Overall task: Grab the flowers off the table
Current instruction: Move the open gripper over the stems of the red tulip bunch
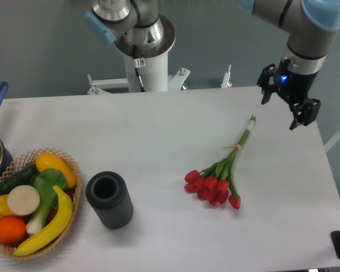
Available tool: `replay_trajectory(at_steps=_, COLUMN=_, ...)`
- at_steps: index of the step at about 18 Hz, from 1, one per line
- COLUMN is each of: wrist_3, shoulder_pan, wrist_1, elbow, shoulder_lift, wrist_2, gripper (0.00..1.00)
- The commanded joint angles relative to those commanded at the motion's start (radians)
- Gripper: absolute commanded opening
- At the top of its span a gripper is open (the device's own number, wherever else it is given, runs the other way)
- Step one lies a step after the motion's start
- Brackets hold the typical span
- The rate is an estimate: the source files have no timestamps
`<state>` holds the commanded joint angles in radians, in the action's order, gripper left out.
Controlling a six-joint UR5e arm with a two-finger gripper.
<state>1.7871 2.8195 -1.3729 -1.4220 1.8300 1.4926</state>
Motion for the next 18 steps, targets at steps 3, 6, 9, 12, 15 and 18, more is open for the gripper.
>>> replay_trajectory(at_steps=3, wrist_3=-0.002, shoulder_pan=-0.012, wrist_1=0.017, elbow=-0.005, shoulder_lift=0.018, wrist_2=0.002, gripper=1.00)
replay_trajectory(at_steps=6, wrist_3=-0.006, shoulder_pan=-0.014, wrist_1=0.017, elbow=-0.011, shoulder_lift=0.023, wrist_2=0.003, gripper=1.00)
replay_trajectory(at_steps=9, wrist_3=-0.052, shoulder_pan=-0.014, wrist_1=0.020, elbow=-0.041, shoulder_lift=0.012, wrist_2=-0.018, gripper=1.00)
replay_trajectory(at_steps=12, wrist_3=-0.125, shoulder_pan=-0.021, wrist_1=0.020, elbow=-0.046, shoulder_lift=-0.026, wrist_2=-0.083, gripper=1.00)
replay_trajectory(at_steps=15, wrist_3=-0.212, shoulder_pan=-0.047, wrist_1=0.072, elbow=-0.095, shoulder_lift=-0.052, wrist_2=-0.141, gripper=1.00)
replay_trajectory(at_steps=18, wrist_3=-0.221, shoulder_pan=-0.078, wrist_1=0.120, elbow=-0.132, shoulder_lift=-0.046, wrist_2=-0.156, gripper=1.00)
